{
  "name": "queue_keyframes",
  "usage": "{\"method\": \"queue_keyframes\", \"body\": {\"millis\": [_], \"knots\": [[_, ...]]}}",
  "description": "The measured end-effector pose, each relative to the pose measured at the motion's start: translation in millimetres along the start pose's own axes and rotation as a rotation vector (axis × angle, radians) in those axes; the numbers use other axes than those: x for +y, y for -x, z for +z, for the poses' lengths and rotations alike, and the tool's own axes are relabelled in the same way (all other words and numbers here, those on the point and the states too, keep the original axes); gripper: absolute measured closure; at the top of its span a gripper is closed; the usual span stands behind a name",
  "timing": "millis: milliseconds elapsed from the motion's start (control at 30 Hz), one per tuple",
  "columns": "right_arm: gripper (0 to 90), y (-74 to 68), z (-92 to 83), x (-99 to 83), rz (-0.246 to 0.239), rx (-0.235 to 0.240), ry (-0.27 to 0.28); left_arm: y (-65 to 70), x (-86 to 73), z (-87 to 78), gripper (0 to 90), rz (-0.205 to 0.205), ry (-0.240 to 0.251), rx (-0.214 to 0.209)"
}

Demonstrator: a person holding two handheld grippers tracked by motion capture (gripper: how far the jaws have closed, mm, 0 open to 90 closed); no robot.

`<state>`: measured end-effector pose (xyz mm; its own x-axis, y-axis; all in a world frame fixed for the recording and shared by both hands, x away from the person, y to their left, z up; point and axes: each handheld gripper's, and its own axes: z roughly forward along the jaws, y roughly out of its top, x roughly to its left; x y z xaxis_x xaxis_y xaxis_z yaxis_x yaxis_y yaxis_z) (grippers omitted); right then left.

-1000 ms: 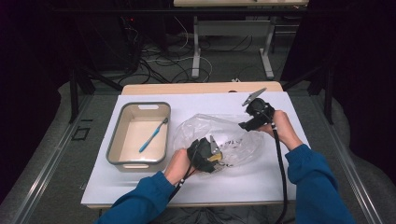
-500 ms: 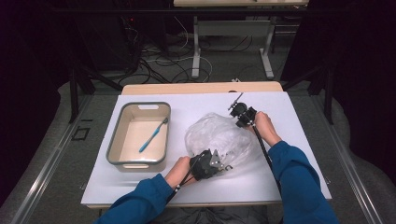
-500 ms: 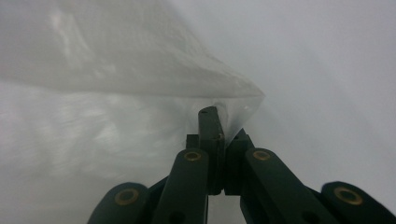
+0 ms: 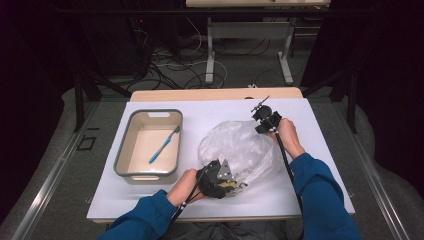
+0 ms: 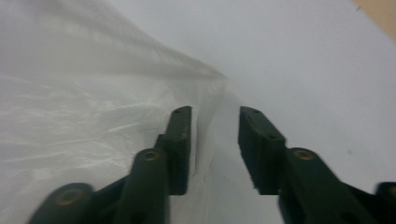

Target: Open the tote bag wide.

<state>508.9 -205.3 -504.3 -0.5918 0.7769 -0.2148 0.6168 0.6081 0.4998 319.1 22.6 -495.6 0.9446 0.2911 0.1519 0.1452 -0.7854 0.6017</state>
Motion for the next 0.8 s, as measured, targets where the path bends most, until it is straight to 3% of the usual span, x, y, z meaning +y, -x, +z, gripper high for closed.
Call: {"method": "queue_keyframes", "body": {"millis": [67,233,300,400,467,533,567,633,700,733,767,800], "knots": [[47.9,0.4,-21.0,-0.1,0.016,0.031,0.031,-4.3,6.3,-9.7,43.6,-0.012,0.028,0.021],[36.1,2.1,-65.1,-7.0,0.037,0.092,0.162,-16.1,14.8,-19.7,36.0,-0.061,0.077,0.106],[31.9,-1.2,-83.2,-10.5,0.021,0.113,0.195,-22.2,16.4,-19.6,36.9,-0.079,0.072,0.194],[26.7,-17.8,-105.7,-18.6,0.006,0.175,0.201,-29.1,16.4,-10.2,42.6,-0.095,0.036,0.331],[25.2,-33.4,-106.6,-29.8,-0.034,0.198,0.148,-32.3,14.0,-0.1,46.8,-0.11,0.013,0.403],[27.7,-46.5,-94.6,-44.6,-0.066,0.193,0.041,-36.3,10.6,9.6,50.9,-0.117,-0.029,0.431],[33.0,-49.6,-87.7,-52.4,-0.075,0.19,0.001,-37.3,8.4,15.0,52.7,-0.124,-0.045,0.451],[47.2,-48.8,-75.9,-66.3,-0.05,0.173,-0.046,-40.4,3.7,23.5,57.1,-0.144,-0.075,0.45],[59.1,-42.3,-67.9,-74.3,-0.061,0.161,-0.128,-41.3,-1.0,32.9,59.6,-0.141,-0.116,0.461],[62.3,-42.6,-63.1,-78.4,-0.035,0.15,-0.129,-42.2,-3.4,37.2,60.8,-0.151,-0.13,0.452],[65.9,-41.1,-55.8,-83.4,-0.033,0.142,-0.077,-42.6,-5.6,41.1,61.3,-0.161,-0.149,0.443],[67.9,-38.8,-57.5,-83.3,-0.055,0.11,-0.177,-42.9,-7.9,45.1,62.3,-0.163,-0.16,0.441]]}}
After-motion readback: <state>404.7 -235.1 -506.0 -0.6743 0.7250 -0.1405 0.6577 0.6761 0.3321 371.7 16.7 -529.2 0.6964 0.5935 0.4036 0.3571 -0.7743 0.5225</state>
